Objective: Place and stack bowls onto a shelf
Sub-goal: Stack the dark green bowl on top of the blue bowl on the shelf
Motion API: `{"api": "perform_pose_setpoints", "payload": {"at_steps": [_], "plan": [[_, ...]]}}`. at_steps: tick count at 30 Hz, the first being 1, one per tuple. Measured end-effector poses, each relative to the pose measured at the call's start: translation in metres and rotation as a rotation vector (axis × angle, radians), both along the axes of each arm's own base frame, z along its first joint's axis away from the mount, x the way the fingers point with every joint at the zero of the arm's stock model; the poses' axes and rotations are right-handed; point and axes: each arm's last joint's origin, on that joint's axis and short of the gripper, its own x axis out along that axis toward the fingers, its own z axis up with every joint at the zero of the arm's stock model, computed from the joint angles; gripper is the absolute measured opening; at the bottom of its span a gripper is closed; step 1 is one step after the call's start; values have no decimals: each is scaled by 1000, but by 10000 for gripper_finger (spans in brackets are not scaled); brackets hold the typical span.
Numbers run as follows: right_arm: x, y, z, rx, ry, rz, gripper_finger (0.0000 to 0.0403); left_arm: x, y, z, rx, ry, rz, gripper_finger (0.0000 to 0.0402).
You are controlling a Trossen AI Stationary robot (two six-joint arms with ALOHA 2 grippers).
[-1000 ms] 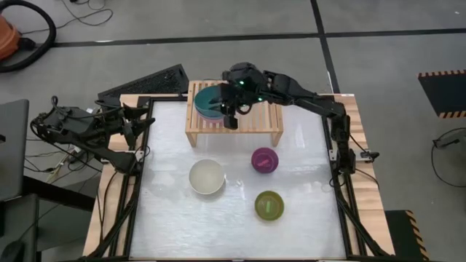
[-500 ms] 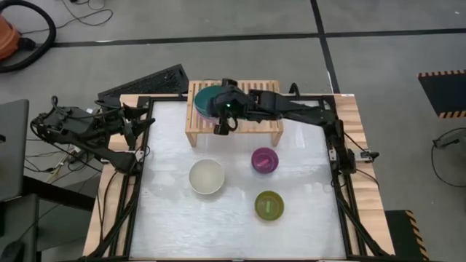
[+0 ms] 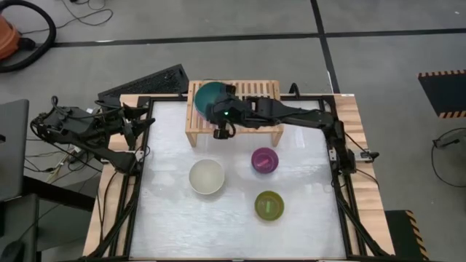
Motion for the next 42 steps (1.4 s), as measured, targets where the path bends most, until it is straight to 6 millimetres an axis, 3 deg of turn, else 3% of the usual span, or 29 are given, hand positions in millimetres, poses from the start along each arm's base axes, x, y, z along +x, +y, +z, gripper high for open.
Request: {"api": "perform_pose_setpoints", "payload": {"at_steps": [2,5,10,14,22,30,42], "plan": [[-7,2,17,-80,-39,-64,39,0,0,0,0,0,0,268],[-24,-11,35,-118,-52,-100,34,0,0,0,2,1,0,268],[-48,-52,49,111,-154,31,17,0,0,0,4,2,-1,268],[-60,-68,50,185,-229,126,18,0,0,0,8,4,-2,268],[-77,-83,11,200,-374,119,18,-1,1,0,27,1,45,268],[-63,-87,-34,224,-394,120,18,-1,2,1,30,-2,61,268],[-62,-95,-38,233,-405,98,19,-1,2,1,29,-1,56,268]]}}
